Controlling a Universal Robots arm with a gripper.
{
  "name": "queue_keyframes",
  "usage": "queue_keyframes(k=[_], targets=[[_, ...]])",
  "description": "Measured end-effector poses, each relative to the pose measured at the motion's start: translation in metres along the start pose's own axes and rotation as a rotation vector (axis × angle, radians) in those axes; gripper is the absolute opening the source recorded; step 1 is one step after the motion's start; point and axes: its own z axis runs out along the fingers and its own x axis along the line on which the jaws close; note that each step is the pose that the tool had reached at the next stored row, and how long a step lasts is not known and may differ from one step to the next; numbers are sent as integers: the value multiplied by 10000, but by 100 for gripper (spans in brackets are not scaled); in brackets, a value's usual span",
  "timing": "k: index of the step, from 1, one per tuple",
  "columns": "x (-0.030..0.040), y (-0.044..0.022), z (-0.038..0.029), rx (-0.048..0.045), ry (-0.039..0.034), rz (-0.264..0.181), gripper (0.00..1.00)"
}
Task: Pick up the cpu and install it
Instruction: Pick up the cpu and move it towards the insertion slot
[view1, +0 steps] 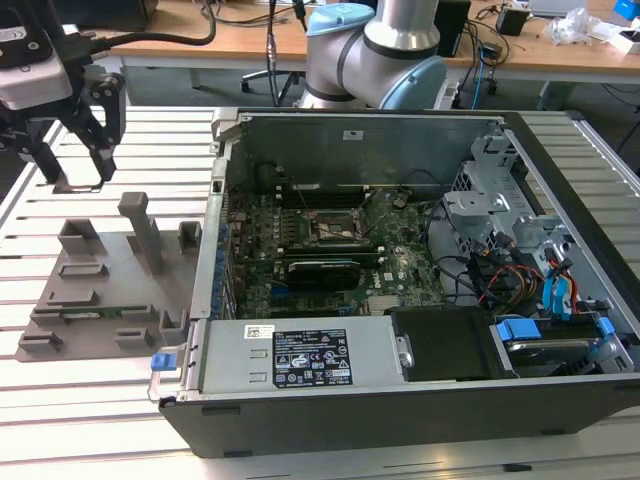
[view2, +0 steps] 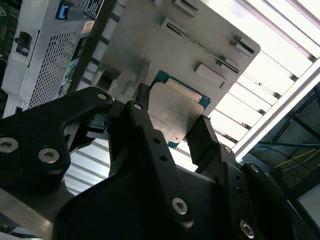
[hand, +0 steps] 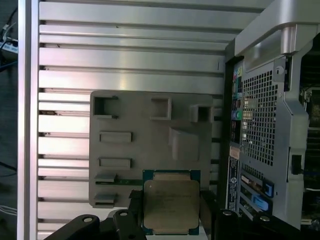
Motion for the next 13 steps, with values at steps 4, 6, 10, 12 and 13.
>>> queue_keyframes(k=[4,6,10,12,13], targets=[[-123,-4,4,-1,0,-1,55],[-214,-7,6,0,4,0,55],[-343,-12,10,-2,7,-2,55],[-418,-14,11,-1,10,0,55],[-442,-15,12,-1,12,0,55]])
